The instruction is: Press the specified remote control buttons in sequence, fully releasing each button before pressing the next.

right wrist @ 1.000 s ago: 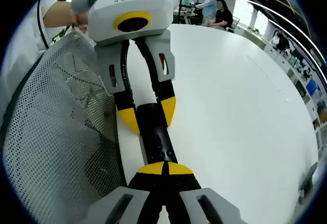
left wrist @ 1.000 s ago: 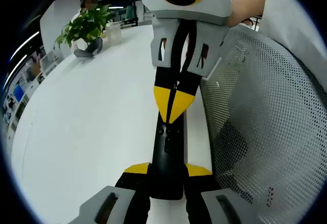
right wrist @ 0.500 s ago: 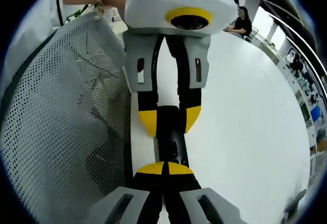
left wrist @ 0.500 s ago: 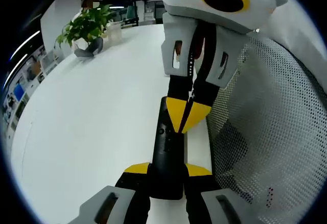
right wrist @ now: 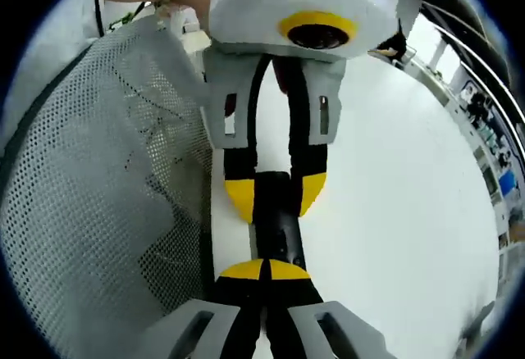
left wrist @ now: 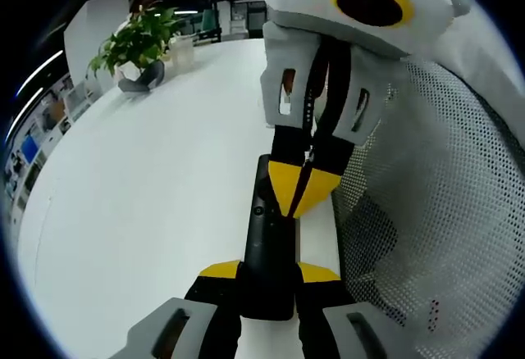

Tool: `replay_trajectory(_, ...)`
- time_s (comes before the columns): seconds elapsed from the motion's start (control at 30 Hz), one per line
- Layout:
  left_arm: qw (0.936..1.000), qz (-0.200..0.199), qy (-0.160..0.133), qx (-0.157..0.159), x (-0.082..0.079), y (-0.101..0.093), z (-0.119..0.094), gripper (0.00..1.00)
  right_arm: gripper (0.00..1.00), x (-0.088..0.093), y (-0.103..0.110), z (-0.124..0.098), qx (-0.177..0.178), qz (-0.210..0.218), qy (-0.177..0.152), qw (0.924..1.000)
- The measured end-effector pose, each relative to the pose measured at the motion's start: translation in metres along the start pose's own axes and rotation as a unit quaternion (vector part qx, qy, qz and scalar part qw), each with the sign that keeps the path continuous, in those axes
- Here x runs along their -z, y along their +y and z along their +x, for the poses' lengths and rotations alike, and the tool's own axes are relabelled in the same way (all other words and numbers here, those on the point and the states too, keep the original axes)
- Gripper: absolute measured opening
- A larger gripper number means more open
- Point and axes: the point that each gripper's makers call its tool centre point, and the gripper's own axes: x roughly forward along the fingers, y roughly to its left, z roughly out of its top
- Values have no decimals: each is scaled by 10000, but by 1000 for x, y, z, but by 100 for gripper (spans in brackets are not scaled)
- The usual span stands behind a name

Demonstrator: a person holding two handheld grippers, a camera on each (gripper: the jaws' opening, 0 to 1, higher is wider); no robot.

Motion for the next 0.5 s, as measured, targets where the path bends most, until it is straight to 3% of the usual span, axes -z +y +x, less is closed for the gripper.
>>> replay_trajectory(0.17,10000,3,-4,-1,0,0,0,24,0,3,-10,-3,73,-179,114,9997)
replay_trajectory(0.33,10000,-7,-38,-4,0,0,0,24,0,-2,-21,-7,70,-21,15,10000)
replay_trajectory(0.5,10000,-9,-60,1,0,0,0,24,0,0,-15,-2,-91,-202,128,9997)
